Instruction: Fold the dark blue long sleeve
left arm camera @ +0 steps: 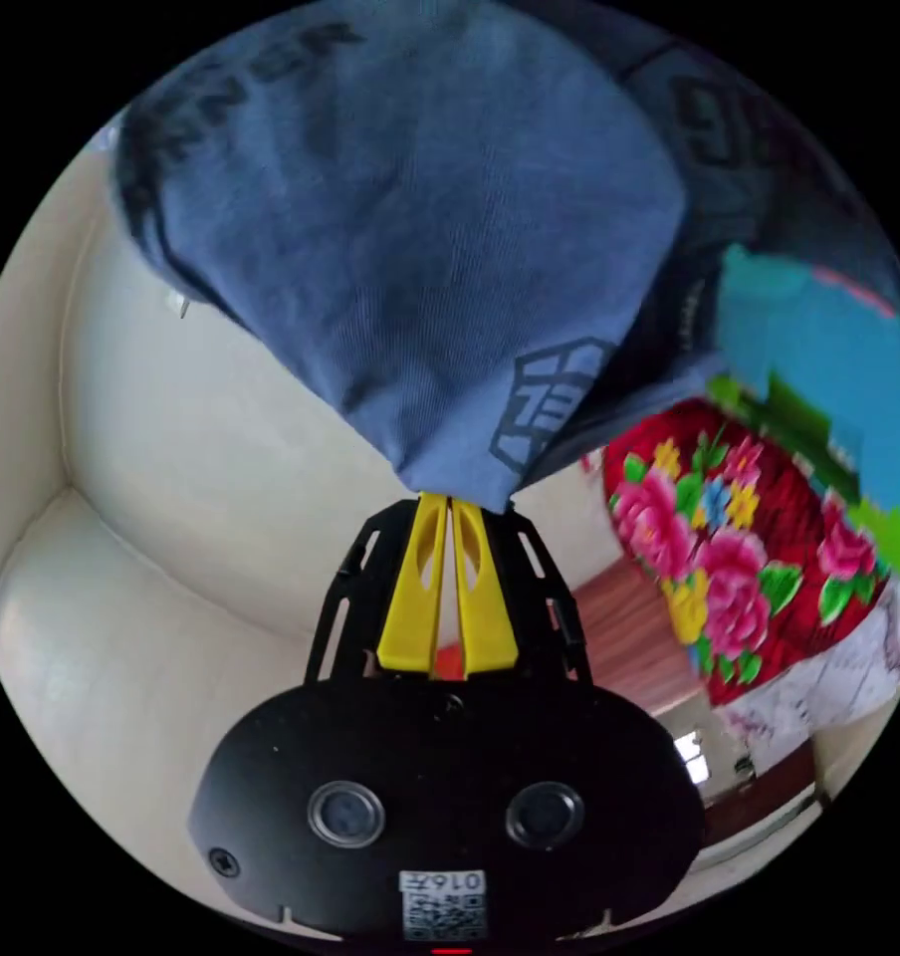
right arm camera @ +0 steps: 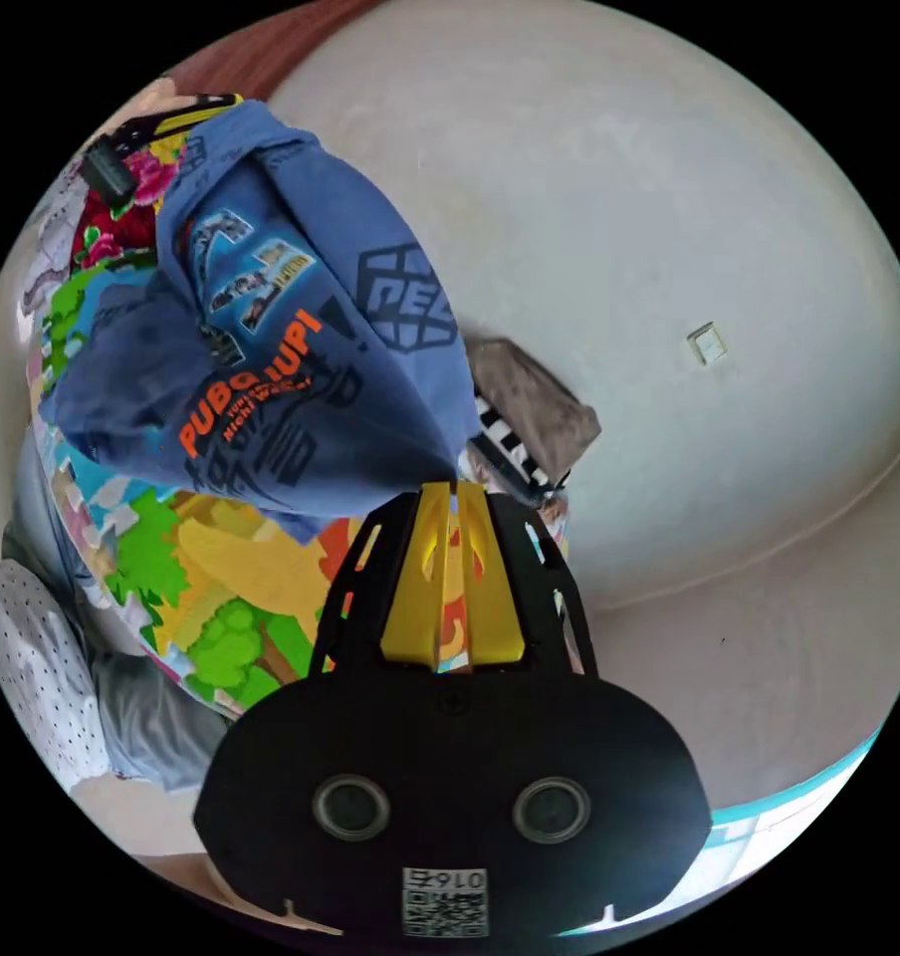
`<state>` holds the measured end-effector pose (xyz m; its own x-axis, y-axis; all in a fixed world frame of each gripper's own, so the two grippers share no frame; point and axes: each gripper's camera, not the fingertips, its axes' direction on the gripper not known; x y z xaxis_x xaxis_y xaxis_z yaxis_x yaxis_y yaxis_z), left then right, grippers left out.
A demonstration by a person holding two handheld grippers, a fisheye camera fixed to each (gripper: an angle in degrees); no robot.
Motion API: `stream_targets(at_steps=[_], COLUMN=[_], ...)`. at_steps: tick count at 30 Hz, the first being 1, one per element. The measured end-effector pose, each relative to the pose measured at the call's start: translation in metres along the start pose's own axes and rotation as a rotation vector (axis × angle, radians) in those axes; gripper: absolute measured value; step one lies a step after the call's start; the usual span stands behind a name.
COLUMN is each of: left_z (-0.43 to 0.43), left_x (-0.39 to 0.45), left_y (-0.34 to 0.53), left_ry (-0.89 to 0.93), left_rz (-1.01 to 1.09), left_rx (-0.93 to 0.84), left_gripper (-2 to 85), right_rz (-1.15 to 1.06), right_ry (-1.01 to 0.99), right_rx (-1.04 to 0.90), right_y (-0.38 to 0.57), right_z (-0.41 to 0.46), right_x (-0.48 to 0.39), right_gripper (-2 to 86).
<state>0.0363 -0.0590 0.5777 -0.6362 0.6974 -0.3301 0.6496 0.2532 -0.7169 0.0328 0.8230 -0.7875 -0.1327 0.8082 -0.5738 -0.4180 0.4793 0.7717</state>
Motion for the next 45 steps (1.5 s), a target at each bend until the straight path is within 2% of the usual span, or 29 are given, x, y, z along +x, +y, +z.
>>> stream_targets(at_steps=[1,5,8,11,13,16,18,21,26,28,30,31,34,37,41,43,45], left_z=[-0.012,-0.032,-0.034,-0.015,-0.023,-0.059,-0.088,-0.139,-0.191,-0.209,-0.221,-0.228,-0.241,-0.246,-0.249,-0.256,-0.264], left_x=[0.015,0.040,0.031,-0.002,-0.021,-0.026,-0.017,0.008,0.044,0.061,0.074,0.080,0.087,0.083,0.061,0.048,0.049], left_y=[-0.021,-0.068,-0.059,-0.009,0.027,0.031,0.014,-0.020,-0.053,-0.058,-0.056,-0.052,-0.035,-0.018,0.005,0.018,0.020], left_ry=[0.081,0.236,0.282,0.410,0.533,0.654,0.741,0.757,0.569,0.479,0.403,0.305,0.022,-0.160,-0.380,-0.502,-0.544], left_rz=[-0.026,-0.155,-0.296,-0.539,-0.613,-0.574,-0.472,-0.300,-0.068,0.044,0.166,0.191,0.210,0.202,0.026,-0.052,-0.040], left_rx=[0.099,0.196,0.200,0.193,0.288,0.385,0.428,0.507,0.525,0.533,0.520,0.509,0.477,0.439,0.430,0.452,0.483], left_gripper=[-0.9,-0.7,0.2,4.3,7.2,8.0,9.1,9.8,7.0,1.1,-0.1,-0.4,-0.7,-0.6,0.9,7.9,11.9], right_rz=[0.000,-0.008,0.004,0.059,0.105,0.141,0.046,-0.145,-0.309,-0.298,-0.259,-0.253,-0.218,-0.137,0.005,0.026,0.070], right_ry=[-0.011,-0.085,-0.076,-0.028,-0.101,-0.345,-0.492,-0.578,-0.550,-0.598,-0.645,-0.644,-0.561,-0.491,-0.427,-0.371,-0.302], right_rx=[-0.037,-0.268,-0.261,-0.236,-0.151,0.026,0.120,0.102,0.042,0.063,0.030,0.035,0.077,0.181,0.455,0.566,0.666], right_y=[-0.002,-0.006,0.000,0.007,0.013,0.019,0.018,0.010,0.006,0.009,0.014,0.017,0.032,0.048,0.068,0.072,0.067], right_z=[0.016,0.134,0.171,0.170,0.155,0.124,0.109,0.111,0.138,0.144,0.152,0.152,0.142,0.115,0.054,0.026,-0.007], right_x=[0.000,-0.008,-0.007,0.012,0.025,0.030,0.004,-0.054,-0.119,-0.113,-0.097,-0.093,-0.063,-0.020,0.049,0.073,0.100], right_gripper=[0.1,0.4,1.1,4.2,8.2,11.5,13.9,16.5,14.1,11.1,6.7,6.0,5.4,5.2,5.2,5.1,5.1])
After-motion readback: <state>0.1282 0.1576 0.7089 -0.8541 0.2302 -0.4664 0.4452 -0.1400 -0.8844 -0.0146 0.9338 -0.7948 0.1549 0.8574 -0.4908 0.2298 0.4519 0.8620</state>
